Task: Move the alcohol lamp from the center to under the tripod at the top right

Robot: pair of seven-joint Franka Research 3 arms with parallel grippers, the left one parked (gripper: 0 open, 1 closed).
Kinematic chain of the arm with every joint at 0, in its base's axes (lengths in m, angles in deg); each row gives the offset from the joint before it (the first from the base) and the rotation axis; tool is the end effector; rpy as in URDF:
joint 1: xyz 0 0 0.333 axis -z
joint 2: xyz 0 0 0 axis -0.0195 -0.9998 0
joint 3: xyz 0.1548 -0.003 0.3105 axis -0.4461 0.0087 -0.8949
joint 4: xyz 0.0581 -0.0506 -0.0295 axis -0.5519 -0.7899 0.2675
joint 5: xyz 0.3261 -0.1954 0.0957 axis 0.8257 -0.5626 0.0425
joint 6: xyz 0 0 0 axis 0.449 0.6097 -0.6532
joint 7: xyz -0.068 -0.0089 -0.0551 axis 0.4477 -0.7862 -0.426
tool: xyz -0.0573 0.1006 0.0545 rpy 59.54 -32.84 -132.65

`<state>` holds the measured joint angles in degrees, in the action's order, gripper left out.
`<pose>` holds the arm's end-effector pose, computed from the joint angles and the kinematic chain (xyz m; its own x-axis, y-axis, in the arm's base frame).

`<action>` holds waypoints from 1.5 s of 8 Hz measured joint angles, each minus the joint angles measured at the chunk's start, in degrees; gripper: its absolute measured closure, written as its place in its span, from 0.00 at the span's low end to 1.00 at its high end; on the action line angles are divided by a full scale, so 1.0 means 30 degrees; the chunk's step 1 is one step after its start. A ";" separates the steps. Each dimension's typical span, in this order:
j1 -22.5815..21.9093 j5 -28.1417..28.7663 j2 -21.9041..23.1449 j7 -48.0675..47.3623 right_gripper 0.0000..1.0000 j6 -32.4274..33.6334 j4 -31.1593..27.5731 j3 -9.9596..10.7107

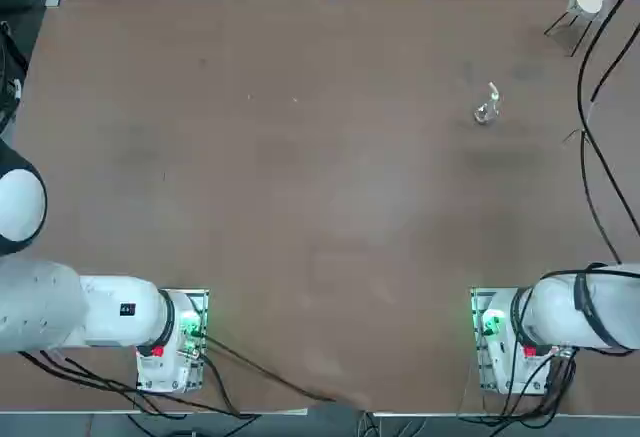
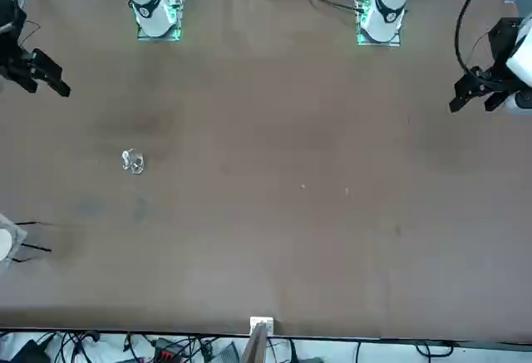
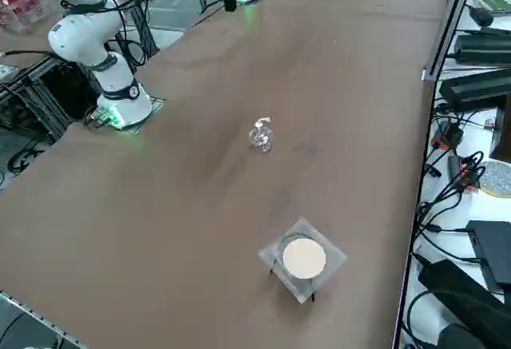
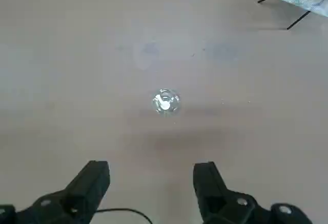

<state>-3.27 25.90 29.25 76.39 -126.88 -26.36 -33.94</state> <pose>0.5362 -0.0061 0.6427 0.9963 -0.0861 0.0007 -0.0861 -0.9962 -0.0131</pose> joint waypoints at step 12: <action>-0.0087 0.0003 -0.0877 0.0517 0.00 -0.8921 -0.7275 -0.0302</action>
<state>-3.53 25.91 26.62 77.94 -153.64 -48.18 -34.84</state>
